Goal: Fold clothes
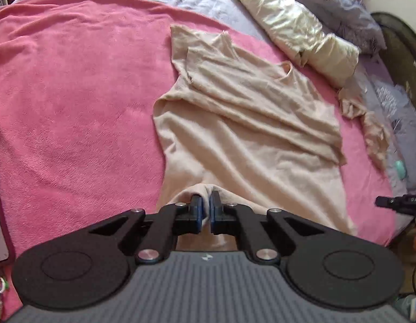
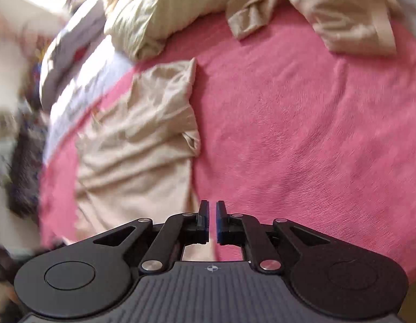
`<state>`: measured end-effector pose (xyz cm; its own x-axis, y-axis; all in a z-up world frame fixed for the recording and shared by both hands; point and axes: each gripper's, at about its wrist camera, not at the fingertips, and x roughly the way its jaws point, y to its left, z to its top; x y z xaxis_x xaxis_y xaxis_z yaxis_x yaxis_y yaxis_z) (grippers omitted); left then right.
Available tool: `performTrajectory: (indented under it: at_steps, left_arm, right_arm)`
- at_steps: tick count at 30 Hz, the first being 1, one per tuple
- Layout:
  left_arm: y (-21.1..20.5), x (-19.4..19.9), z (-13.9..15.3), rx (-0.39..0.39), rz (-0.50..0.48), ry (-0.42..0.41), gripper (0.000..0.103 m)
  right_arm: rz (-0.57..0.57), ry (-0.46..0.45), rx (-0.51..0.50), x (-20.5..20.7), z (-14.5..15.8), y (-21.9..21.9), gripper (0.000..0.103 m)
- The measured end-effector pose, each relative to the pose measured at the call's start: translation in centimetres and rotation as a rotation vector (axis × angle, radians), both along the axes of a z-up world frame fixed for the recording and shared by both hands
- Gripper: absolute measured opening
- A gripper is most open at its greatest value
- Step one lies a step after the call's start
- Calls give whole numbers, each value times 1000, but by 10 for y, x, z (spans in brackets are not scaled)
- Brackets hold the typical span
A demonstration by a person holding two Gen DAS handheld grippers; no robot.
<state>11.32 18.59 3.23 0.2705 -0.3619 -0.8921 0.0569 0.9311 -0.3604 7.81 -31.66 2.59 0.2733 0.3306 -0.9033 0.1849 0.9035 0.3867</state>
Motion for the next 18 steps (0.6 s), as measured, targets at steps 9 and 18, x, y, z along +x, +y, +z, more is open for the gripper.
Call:
performTrajectory:
  at_steps: [9,18]
  left_arm:
    - [13,-40,-45,-76,78,259,38]
    - [6,-33,-20,-279,110,292,2]
  right_arm:
    - [-62,347,136,-53,-60,35,54]
    - [-279,303,352,-42,-28,37,7]
